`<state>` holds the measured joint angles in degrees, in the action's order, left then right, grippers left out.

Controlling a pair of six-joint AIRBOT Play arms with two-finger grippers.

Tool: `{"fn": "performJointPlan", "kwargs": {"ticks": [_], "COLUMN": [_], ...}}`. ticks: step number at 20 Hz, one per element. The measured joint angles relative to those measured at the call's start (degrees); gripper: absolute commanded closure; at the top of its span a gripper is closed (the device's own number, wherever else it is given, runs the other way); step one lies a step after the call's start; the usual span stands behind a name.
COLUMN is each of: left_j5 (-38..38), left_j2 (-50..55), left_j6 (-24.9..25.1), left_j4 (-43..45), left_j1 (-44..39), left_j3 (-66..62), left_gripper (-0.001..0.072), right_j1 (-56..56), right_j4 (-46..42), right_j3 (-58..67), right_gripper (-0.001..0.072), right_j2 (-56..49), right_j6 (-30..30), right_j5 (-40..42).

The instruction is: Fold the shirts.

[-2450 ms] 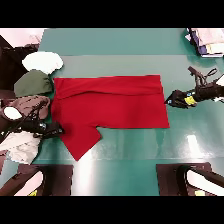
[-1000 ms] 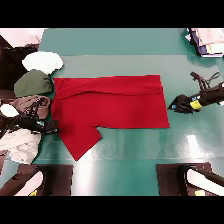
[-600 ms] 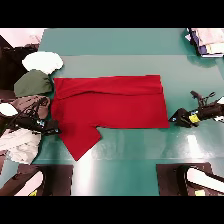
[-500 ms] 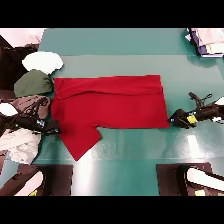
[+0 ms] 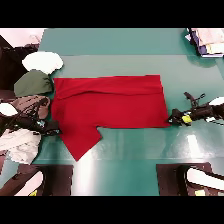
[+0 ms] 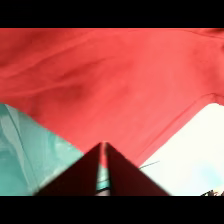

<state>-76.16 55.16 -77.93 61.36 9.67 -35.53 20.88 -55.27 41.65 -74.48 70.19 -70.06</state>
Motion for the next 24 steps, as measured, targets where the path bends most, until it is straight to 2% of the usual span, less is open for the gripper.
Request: {"fn": "performJointPlan", "kwargs": {"ticks": [6, 12, 17, 18, 19, 20, 21, 24], "left_j5": [1.3, 5.5, 9.8, 11.6, 14.3, 16.5, 17.9, 18.3], "left_j2": [0.3, 0.4, 0.3, 0.3, 0.3, 0.4, 0.5, 0.5], "left_j6": [0.0, 1.6, 1.9, 1.5, 1.0, 0.5, 0.1, -0.6], "left_j4": [-0.9, -11.2, -16.6, -17.4, -17.7, -17.7, -17.4, -16.8], "left_j1": [0.0, -0.2, -5.1, -6.5, -7.9, -9.0, -9.7, -11.0], "left_j3": [1.9, 11.7, 15.1, 15.3, 15.5, 15.7, 15.6, 13.4], "left_gripper": [0.0160, 0.0160, 0.0163, 0.0293, 0.0490, 0.0639, 0.0682, 0.0684], "right_j1": [11.3, 14.7, 15.2, 15.2, 15.2, 15.3, 15.3, 15.3], "right_j4": [-2.8, -2.8, -2.8, -2.8, -2.8, -2.8, -2.8, -2.8], "right_j3": [0.0, 0.0, 0.0, 0.0, 0.0, 0.0, 0.0, 0.0], "right_gripper": [0.0703, 0.0703, 0.0703, 0.0703, 0.0703, 0.0703, 0.0703, 0.0703], "right_j2": [7.1, 8.9, 9.1, 9.1, 9.1, 9.1, 9.1, 9.4], "right_j6": [0.6, 0.8, 0.8, 0.9, 0.9, 0.9, 0.9, 0.9], "right_j5": [-2.6, -3.5, -3.8, -4.0, -4.2, -4.3, -4.5, -5.8]}}
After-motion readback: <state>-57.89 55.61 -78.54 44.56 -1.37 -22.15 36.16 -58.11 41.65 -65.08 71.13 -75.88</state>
